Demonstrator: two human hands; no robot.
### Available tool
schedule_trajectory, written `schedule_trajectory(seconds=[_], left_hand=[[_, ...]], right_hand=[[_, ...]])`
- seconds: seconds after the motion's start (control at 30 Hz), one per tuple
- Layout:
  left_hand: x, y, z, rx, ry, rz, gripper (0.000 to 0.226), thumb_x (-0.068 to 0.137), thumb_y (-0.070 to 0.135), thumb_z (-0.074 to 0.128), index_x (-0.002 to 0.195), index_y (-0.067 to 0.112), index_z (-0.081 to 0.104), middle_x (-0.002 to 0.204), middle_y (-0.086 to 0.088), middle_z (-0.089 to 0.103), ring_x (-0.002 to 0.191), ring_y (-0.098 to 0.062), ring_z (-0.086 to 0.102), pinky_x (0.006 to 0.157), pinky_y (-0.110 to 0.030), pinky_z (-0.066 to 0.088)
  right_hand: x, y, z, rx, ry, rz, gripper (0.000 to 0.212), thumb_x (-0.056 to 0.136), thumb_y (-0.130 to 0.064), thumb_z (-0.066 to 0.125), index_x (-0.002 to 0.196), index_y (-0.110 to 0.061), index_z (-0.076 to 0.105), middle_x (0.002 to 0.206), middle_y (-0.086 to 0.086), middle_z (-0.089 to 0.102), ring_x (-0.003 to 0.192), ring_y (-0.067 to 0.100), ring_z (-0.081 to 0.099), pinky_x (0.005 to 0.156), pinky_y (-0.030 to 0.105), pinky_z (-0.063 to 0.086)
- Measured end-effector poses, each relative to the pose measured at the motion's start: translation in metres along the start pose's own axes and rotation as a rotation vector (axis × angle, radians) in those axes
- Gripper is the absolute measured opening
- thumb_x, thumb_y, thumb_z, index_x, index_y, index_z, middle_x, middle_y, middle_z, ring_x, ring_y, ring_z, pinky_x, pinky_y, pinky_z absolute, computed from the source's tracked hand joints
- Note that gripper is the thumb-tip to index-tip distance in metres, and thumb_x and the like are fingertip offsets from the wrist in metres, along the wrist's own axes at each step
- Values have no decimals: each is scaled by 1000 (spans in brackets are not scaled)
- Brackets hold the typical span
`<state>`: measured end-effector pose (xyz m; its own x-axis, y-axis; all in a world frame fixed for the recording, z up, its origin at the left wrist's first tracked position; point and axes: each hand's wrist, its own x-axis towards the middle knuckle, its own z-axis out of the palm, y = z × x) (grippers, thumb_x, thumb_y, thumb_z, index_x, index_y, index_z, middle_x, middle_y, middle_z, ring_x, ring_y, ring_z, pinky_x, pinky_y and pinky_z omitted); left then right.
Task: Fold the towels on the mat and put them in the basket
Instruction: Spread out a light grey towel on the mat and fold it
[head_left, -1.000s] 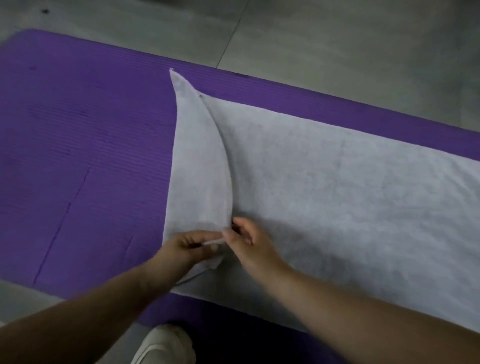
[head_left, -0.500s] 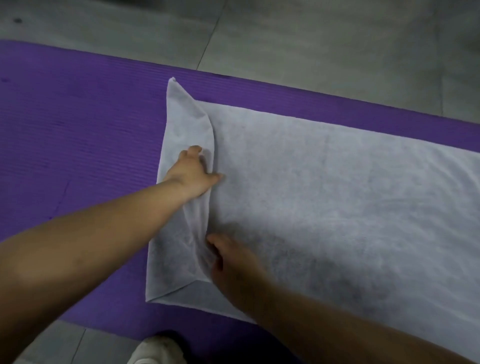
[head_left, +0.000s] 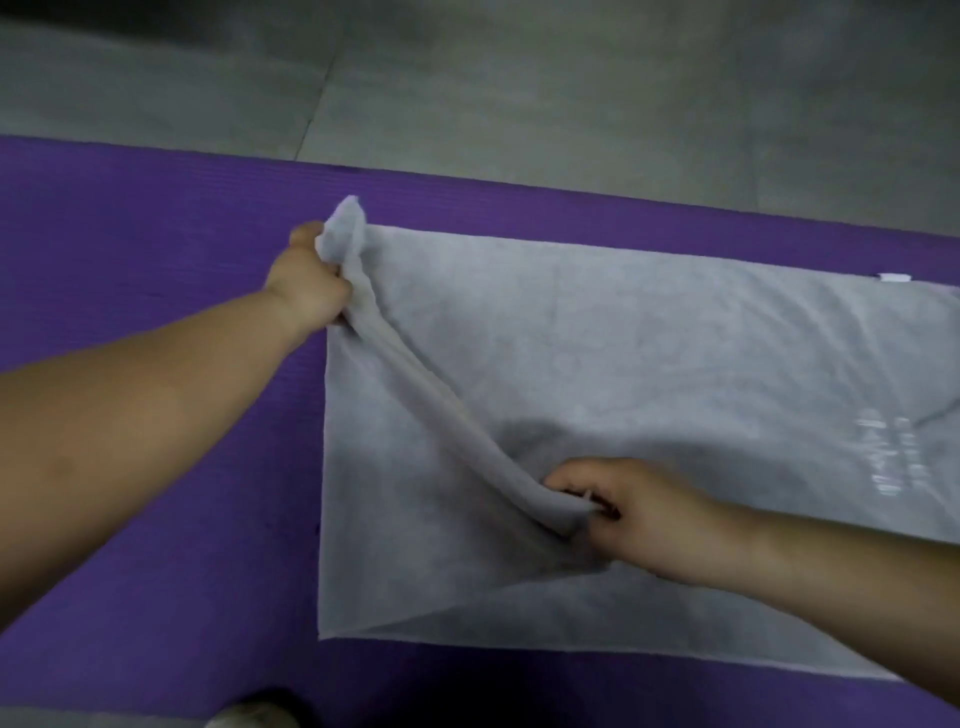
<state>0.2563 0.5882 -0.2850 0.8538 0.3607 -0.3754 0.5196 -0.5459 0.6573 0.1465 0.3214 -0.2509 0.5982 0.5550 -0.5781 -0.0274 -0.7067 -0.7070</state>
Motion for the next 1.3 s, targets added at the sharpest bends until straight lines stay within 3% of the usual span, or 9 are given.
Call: schedule_trajectory(seconds=[0.17,0.27,0.4,0.57,0.67,0.8,0.97,1.13,1.3], left_hand=[[-26,82,73,12,-250,216,55,86,-16,33,132,11,48,124,-16,53,107,-32,53,66,-25,51],[-47,139,132,62,-254,354,50,85,-15,34,126,6,54,131,-16,52,113,-31,53,88,-31,47],[-87,215,219,148,-204,613,44,89,-3,41,131,5,49,138,-13,46,128,-24,42,101,-14,23],[-163,246,305,148,-675,839,76,86,8,56,146,16,12,151,-9,23,133,-27,34,105,-22,27],[-196,195,318,410,-812,786,80,88,26,56,147,25,2,155,-3,5,141,-18,17,113,-28,20],[-224,90,289,603,-695,1158,63,70,49,46,126,21,48,128,-5,52,114,-20,51,94,-29,41],[-231,4,264,704,-759,1389,81,29,56,73,97,23,45,105,-1,60,98,-17,43,85,-30,31],[-227,-6,260,528,-525,1399,27,62,35,41,86,23,41,90,4,47,82,-15,42,73,-27,31],[-216,-4,258,530,-469,1463,14,64,32,40,76,26,36,59,7,57,70,-11,35,65,-25,28]], right_hand=[[-81,77,-33,137,216,132,41,82,4,52,78,-36,57,64,-31,58,63,-9,54,60,7,40],[-118,126,-26,294,502,177,53,80,17,45,82,-34,59,70,-38,60,68,-16,57,63,3,40],[-162,190,-26,448,876,324,51,78,22,42,73,-26,60,61,-19,64,60,-16,55,58,3,40],[-205,271,-32,620,1315,581,40,77,22,43,96,-8,60,74,-6,55,58,-4,54,49,3,41],[-213,303,-22,670,1347,759,33,80,18,46,103,0,61,73,-7,55,73,16,53,48,3,41],[-208,307,-25,599,1427,817,32,84,12,42,108,4,62,90,3,58,83,17,52,57,9,41],[-214,305,-27,504,1510,905,31,85,7,40,105,1,63,100,13,62,93,28,55,78,27,41],[-213,310,-26,519,1475,1034,30,90,-2,40,112,-5,60,114,16,61,101,31,55,81,31,40],[-225,310,-16,471,1461,1159,26,88,-13,56,109,1,52,114,19,57,107,34,52,84,38,40]])
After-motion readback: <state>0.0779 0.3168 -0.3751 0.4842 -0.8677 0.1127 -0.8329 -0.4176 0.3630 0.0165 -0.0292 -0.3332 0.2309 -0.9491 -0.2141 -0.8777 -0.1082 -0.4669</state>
